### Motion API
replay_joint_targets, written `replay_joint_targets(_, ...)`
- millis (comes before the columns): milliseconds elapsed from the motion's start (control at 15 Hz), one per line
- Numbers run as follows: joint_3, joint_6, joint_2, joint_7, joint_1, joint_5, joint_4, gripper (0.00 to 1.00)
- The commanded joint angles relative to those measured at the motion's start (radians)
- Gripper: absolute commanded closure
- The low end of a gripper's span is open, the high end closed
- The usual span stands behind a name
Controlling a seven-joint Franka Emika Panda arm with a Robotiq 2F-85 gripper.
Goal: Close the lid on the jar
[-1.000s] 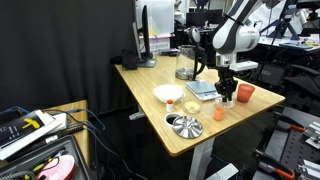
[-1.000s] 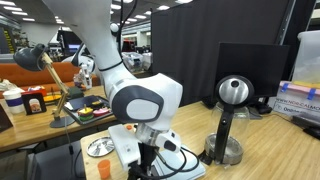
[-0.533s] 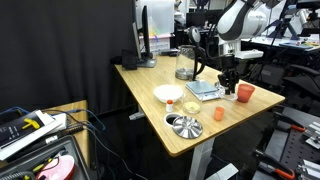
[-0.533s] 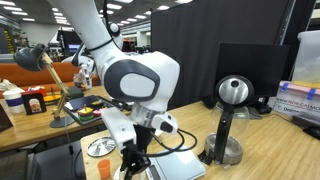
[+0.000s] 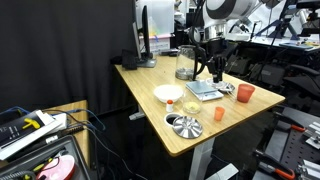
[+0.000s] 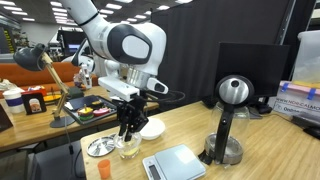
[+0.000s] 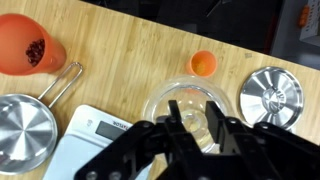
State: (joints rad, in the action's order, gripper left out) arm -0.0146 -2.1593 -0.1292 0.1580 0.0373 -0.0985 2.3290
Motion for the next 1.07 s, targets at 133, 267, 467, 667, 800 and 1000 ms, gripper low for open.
replay_joint_targets(133, 0.053, 0.032, -0.048, -0.026, -0.075, 0.12, -0.107, 0.92)
replay_joint_targets(267, 0.071, 0.039, -0.074, -0.037, -0.102, 0.161, -0.152, 0.92)
replay_joint_targets(467, 0.083, 0.047, -0.12, -0.036, -0.127, 0.2, -0.211, 0.92)
replay_joint_targets(667, 0.081, 0.054, -0.165, -0.04, -0.133, 0.224, -0.243, 0.92)
replay_joint_targets(800, 0.079, 0.057, -0.191, -0.038, -0.132, 0.233, -0.254, 0.92)
replay_joint_targets(1000, 0.076, 0.065, -0.223, -0.038, -0.131, 0.237, -0.271, 0.92)
